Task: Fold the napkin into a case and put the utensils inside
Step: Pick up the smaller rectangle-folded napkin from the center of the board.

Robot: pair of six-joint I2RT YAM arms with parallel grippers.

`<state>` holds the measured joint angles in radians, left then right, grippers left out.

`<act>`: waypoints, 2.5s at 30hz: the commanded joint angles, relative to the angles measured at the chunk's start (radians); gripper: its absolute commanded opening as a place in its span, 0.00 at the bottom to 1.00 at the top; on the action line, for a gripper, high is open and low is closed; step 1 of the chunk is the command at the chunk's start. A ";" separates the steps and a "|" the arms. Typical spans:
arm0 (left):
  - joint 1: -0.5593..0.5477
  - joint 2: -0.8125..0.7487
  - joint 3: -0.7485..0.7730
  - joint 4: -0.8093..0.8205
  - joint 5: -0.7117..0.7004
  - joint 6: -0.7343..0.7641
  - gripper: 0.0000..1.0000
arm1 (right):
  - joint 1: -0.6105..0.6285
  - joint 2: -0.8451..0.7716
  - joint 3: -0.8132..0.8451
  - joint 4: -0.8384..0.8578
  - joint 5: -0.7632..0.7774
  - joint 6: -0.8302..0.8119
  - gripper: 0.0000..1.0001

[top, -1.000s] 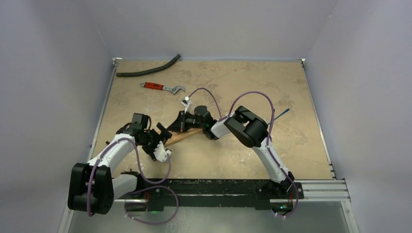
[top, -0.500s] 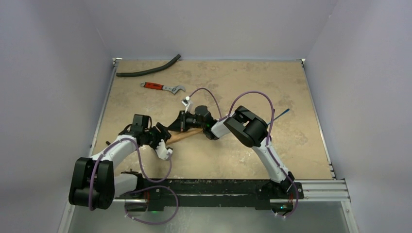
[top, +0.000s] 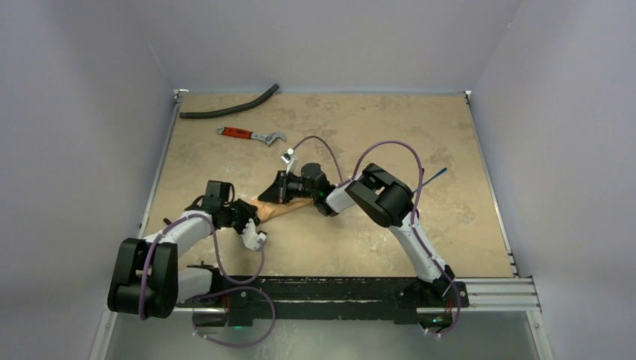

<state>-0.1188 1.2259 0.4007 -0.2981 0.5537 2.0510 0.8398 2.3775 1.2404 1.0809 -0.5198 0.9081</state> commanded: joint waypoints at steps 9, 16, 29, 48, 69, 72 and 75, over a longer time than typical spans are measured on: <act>-0.012 0.066 0.245 -0.461 0.144 -0.224 0.00 | -0.201 -0.211 0.000 -0.303 -0.054 -0.253 0.25; -0.012 0.053 0.260 -0.452 0.189 -0.438 0.00 | -0.238 -0.522 -0.196 -0.442 -0.075 -1.074 0.37; -0.012 0.004 0.236 -0.402 0.175 -0.461 0.00 | -0.223 -0.777 -0.450 -0.583 -0.006 -1.608 0.62; -0.013 0.002 0.268 -0.428 0.192 -0.453 0.00 | 0.061 -0.670 -0.562 -0.374 0.264 -1.800 0.90; -0.012 -0.019 0.366 -0.468 0.233 -0.530 0.00 | 0.063 -0.350 -0.297 -0.393 0.331 -1.878 0.45; -0.012 -0.023 0.399 -0.441 0.239 -0.621 0.00 | 0.063 -0.317 -0.159 -0.565 0.280 -1.848 0.10; -0.009 -0.021 0.449 -0.393 0.248 -0.782 0.00 | 0.063 -0.347 -0.109 -0.702 0.195 -1.785 0.00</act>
<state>-0.1291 1.2278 0.7639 -0.7494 0.7155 1.4727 0.9020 2.0602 1.0637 0.6121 -0.2211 -0.9405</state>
